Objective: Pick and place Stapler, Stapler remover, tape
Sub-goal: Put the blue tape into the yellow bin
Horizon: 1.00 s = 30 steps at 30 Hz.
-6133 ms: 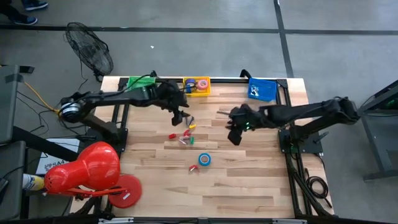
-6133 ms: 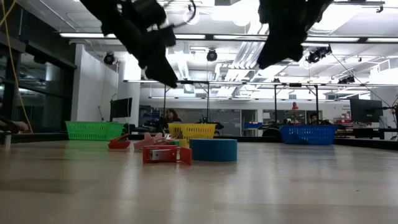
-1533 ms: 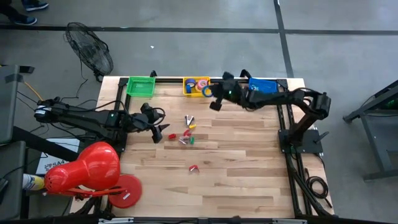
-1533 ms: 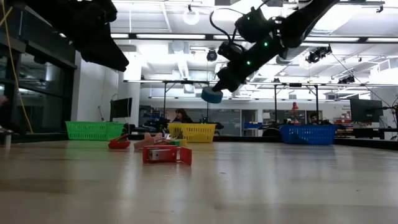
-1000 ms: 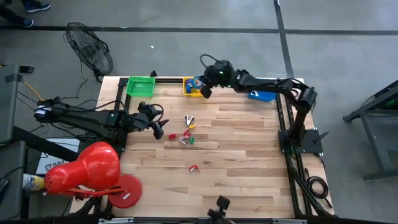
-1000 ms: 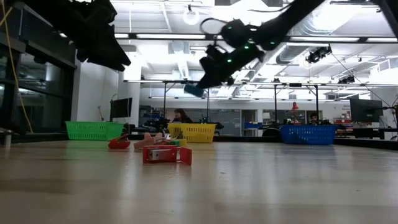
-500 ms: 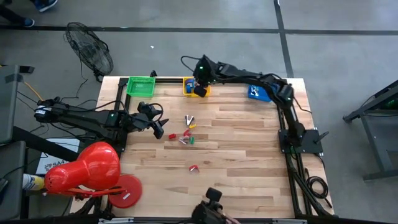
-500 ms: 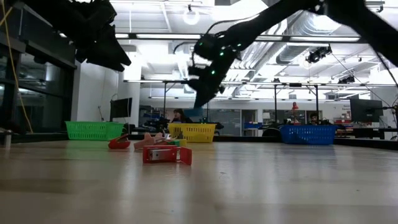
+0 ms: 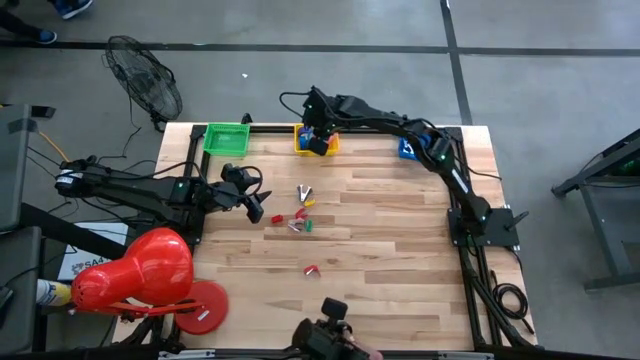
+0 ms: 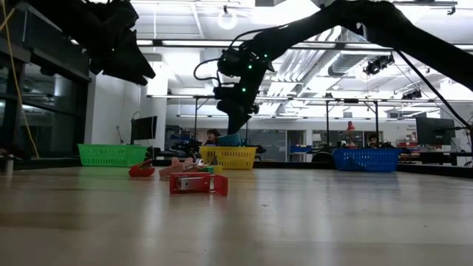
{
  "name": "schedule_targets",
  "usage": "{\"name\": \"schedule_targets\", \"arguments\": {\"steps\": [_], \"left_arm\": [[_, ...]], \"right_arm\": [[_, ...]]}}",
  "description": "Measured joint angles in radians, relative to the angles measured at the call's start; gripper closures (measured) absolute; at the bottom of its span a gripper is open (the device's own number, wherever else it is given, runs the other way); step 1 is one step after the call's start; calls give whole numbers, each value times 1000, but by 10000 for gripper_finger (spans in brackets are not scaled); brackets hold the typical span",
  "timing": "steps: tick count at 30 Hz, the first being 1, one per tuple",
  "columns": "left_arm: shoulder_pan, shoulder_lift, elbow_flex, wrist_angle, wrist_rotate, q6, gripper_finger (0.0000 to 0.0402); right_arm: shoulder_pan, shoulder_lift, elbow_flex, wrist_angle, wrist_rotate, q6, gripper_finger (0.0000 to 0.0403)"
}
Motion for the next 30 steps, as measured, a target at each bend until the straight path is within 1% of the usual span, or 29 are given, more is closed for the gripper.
{"name": "schedule_targets", "arguments": {"steps": [9,15,23,26,30], "left_arm": [[0,0,0,-1,0,2,170],[0,0,0,0,1,2,170],[0,0,0,0,2,3,170],[0,0,0,-1,2,4,170],[0,0,0,-1,2,5,170]], "right_arm": [[-3,10,0,27,22,-2,382],[2,12,-20,52,9,30,382],[5,12,-28,50,2,34,379],[5,12,-28,52,2,48,361],[5,12,-28,50,0,51,319]]}}
